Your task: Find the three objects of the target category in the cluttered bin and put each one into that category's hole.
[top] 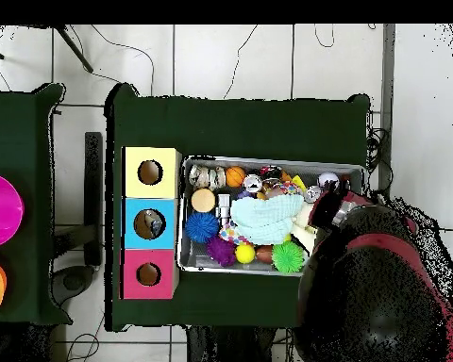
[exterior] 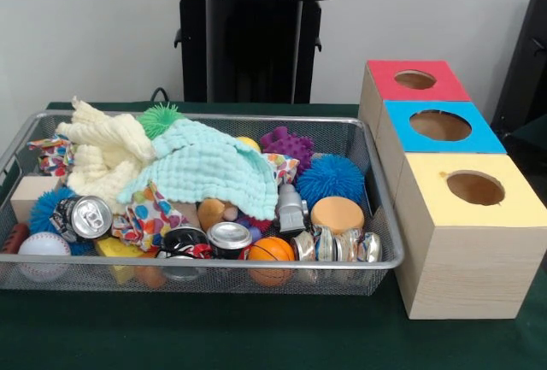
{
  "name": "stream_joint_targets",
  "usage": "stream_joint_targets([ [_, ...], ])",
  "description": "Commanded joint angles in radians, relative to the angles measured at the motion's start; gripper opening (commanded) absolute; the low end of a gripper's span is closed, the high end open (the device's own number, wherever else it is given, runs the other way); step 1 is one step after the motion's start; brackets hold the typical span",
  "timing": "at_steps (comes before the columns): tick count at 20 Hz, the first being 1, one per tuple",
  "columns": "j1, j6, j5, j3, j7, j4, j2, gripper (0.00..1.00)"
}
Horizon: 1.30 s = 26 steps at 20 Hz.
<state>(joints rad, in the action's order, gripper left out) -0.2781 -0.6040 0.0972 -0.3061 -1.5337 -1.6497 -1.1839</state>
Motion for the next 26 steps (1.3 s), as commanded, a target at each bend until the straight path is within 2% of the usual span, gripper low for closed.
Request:
stream_joint_targets([
  [1,-0.024,-0.227,-0.189,0.06,0.24,0.051,-0.017,1.0],
  [6,-0.042,-0.241,-0.198,0.082,0.246,0.016,-0.045,1.0],
  [7,-0.05,-0.257,-0.202,0.092,0.254,0.019,-0.046,1.0],
  [9,-0.045,-0.312,-0.259,0.103,0.304,0.063,-0.043,1.0],
  [11,-0.051,-0.33,-0.274,0.123,0.318,0.078,-0.042,1.0],
  [14,-0.08,-0.293,-0.221,0.132,0.244,0.021,-0.053,1.0],
  [16,-0.095,-0.298,-0.21,0.143,0.233,0.016,-0.059,1.0],
  [22,-0.128,-0.232,-0.251,0.207,0.335,-0.035,-0.074,1.0],
  [24,-0.131,-0.25,-0.267,0.227,0.355,-0.032,-0.068,1.0],
  [26,-0.13,-0.226,-0.294,0.235,0.345,-0.039,-0.069,1.0],
])
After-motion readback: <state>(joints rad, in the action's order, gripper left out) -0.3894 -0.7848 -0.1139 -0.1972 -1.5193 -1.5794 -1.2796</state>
